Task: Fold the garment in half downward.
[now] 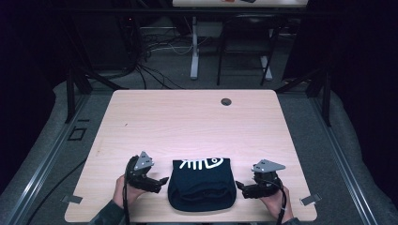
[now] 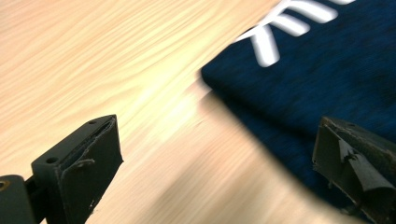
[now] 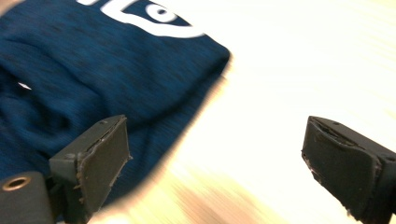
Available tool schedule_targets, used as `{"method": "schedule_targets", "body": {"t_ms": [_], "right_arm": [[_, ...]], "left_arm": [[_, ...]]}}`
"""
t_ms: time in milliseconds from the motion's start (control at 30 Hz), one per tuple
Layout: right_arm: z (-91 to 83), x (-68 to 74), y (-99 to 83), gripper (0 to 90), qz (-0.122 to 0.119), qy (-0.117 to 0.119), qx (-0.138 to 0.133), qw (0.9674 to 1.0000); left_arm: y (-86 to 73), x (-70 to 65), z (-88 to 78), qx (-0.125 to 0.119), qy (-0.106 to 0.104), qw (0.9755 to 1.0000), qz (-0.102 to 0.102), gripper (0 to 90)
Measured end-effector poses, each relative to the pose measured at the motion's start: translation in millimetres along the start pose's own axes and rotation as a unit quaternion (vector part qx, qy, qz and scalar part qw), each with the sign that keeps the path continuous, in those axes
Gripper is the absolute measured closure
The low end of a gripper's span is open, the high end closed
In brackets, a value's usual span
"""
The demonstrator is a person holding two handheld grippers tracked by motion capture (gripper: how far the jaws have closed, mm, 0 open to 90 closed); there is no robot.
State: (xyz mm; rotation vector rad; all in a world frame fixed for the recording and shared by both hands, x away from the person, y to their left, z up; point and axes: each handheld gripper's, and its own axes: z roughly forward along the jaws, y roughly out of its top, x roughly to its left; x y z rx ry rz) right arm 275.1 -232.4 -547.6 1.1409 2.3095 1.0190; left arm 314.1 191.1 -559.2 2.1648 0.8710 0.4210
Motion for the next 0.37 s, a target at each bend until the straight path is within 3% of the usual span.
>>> {"method": "schedule_targets", "body": {"t_ms": [200, 367], "right_arm": [[-2.3, -17.2, -15.8, 8.3, 0.022, -0.025, 0.009, 0.9994], [0.3, -23.6, -25.0, 11.4, 0.023, -0.039, 0.015, 0.9989]], "left_arm": [[-11.6, 13.2, 5.5, 0.042, 0.013, 0.9989, -0.017, 0.9], [-14.4, 14.9, 11.5, 0.055, 0.013, 0.9982, -0.018, 0.7]]}}
